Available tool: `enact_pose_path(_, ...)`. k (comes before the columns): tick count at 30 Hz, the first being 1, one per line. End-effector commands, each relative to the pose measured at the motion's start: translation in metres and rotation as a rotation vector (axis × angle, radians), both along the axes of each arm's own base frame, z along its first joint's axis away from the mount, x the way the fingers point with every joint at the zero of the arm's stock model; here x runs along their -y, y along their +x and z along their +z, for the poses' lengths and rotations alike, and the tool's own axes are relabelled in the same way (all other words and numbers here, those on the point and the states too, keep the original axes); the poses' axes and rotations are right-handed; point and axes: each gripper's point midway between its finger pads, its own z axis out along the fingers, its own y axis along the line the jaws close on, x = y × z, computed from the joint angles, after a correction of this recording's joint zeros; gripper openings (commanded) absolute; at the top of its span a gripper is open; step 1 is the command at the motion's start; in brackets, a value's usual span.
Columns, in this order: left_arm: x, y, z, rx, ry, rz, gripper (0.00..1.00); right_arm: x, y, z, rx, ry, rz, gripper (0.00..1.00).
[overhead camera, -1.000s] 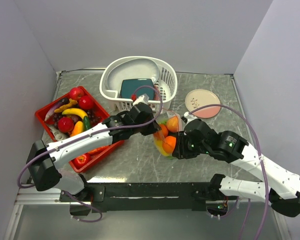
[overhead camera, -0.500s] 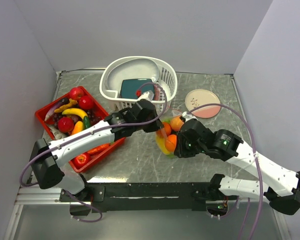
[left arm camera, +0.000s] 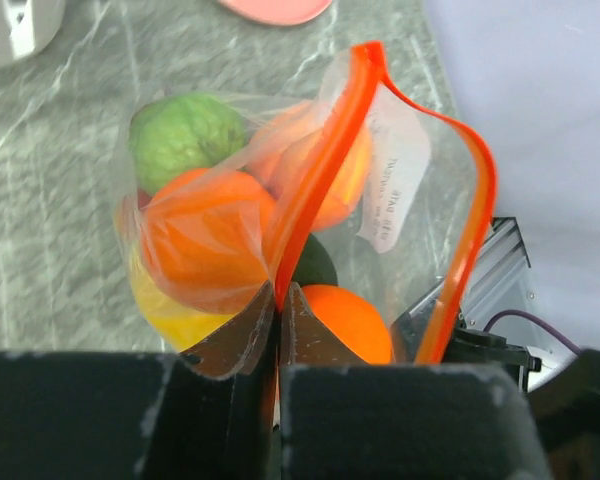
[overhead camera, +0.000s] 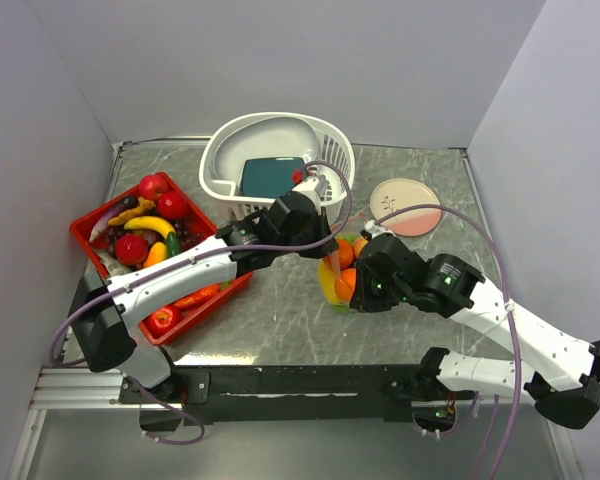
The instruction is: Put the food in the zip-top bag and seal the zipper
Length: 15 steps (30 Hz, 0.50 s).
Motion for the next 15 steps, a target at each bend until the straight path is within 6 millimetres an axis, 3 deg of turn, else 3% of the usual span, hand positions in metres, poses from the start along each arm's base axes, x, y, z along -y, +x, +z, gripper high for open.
enact_pose_path(1, 0.0218, 0.0021, 0.0374, 0.106, -0.101, -0.08, 0.08, -0.0025, 0.0051, 0.0106, -0.011, 0.035, -0.017, 0.17)
enact_pose_path(4, 0.0218, 0.0022, 0.0347, 0.1, -0.089, -0.081, 0.08, -0.0015, 0.008, 0.014, 0.002, 0.04, -0.025, 0.29)
enact_pose_path(15, 0.0226, 0.002, 0.0292, 0.093, -0.072, -0.085, 0.06, 0.0038, 0.0114, 0.0175, 0.003, 0.036, -0.053, 0.32)
